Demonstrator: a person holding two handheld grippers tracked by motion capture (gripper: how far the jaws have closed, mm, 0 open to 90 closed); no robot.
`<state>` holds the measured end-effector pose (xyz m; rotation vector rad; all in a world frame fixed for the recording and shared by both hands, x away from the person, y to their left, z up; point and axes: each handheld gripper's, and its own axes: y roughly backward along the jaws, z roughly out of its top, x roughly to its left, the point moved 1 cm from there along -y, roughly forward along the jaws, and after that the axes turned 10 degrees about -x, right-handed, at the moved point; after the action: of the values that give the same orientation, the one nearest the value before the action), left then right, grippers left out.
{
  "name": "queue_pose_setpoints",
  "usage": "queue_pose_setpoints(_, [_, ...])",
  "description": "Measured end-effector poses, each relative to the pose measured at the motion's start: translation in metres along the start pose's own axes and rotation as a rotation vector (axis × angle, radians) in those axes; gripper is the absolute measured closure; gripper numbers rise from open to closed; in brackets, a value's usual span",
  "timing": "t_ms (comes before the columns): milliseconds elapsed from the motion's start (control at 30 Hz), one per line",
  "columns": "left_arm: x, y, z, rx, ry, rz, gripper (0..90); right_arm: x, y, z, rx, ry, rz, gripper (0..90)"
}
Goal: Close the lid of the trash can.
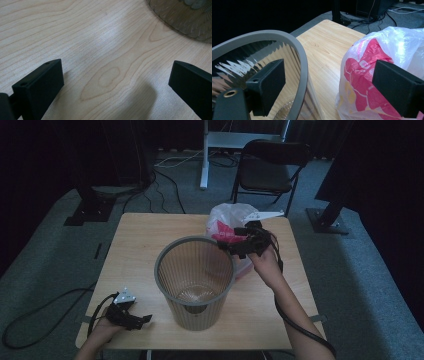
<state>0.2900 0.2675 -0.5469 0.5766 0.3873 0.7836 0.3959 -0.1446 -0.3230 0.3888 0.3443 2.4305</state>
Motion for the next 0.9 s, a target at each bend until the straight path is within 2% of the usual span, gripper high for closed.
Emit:
queue_pose_setpoints(233, [0.000, 0.000, 0.000, 0.000, 0.000, 0.000, 0.0, 0.001, 0.008, -0.001, -0.016, 0.012, -0.019, 11.1])
queue_pose_setpoints(533, [0.000, 0.000, 0.000, -0.001, 0.003, 0.000, 0.0, 0.000, 0.017, -0.001, -0.049, 0.005, -0.018, 11.1])
queue_pose_setpoints(900, [0.000, 0.000, 0.000, -0.003, 0.004, 0.000, 0.0, -0.001, 0.032, -0.005, -0.104, 0.029, -0.103, 11.1])
